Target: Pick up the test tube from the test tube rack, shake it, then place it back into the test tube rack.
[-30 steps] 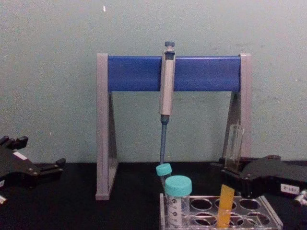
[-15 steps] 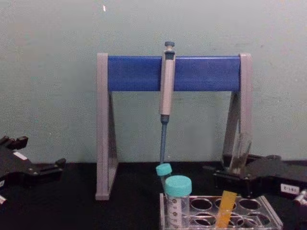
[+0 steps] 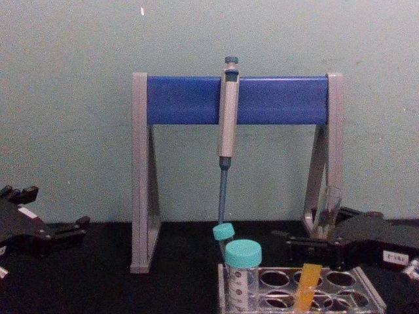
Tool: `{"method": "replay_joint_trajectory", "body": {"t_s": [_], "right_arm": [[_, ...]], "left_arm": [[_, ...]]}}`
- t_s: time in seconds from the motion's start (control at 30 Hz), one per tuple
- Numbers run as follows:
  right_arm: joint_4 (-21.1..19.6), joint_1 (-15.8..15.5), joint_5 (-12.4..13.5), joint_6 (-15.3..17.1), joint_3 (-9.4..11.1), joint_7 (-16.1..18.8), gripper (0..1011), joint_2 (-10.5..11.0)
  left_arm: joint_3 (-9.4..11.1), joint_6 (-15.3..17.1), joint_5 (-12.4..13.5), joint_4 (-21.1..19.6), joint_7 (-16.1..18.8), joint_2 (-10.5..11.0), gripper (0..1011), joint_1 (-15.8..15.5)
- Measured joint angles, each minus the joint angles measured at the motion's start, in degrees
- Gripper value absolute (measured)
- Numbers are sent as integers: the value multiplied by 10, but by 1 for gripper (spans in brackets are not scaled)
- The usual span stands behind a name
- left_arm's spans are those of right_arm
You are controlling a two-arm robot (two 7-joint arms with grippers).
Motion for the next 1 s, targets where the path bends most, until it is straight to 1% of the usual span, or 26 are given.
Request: {"method": "replay_joint_trajectory", "body": {"t_s": [0.2, 0.53, 0.67, 0.7, 0.83, 0.87, 0.9, 0.93, 1.0], "right_arm": [[-5, -3, 1, 0, 1, 0, 1000, 2], [-47, -38, 14, 1, 14, 2, 1000, 25], [-71, -57, 20, 4, 21, -1, 1000, 37], [-71, -57, 20, 4, 21, -1, 1000, 37], [-105, -82, 22, 4, 32, -11, 1000, 51], [-105, -82, 22, 4, 32, -11, 1000, 51], [-117, -90, 22, 4, 36, -16, 1000, 55], [-117, -90, 22, 4, 36, -16, 1000, 55], [-135, -101, 23, 3, 46, -22, 1000, 61]], "left_arm": [[0, 0, 0, 0, 0, 0, 1001, 0], [0, 0, 0, 0, 0, 0, 1001, 0], [0, 0, 0, 0, 0, 0, 1001, 0], [0, 0, 0, 0, 0, 0, 1001, 0], [0, 0, 0, 0, 0, 0, 1001, 0], [0, 0, 0, 0, 0, 0, 1001, 0], [0, 0, 0, 0, 0, 0, 1001, 0], [0, 0, 0, 0, 0, 0, 1001, 0], [0, 0, 0, 0, 0, 0, 1001, 0]]}}
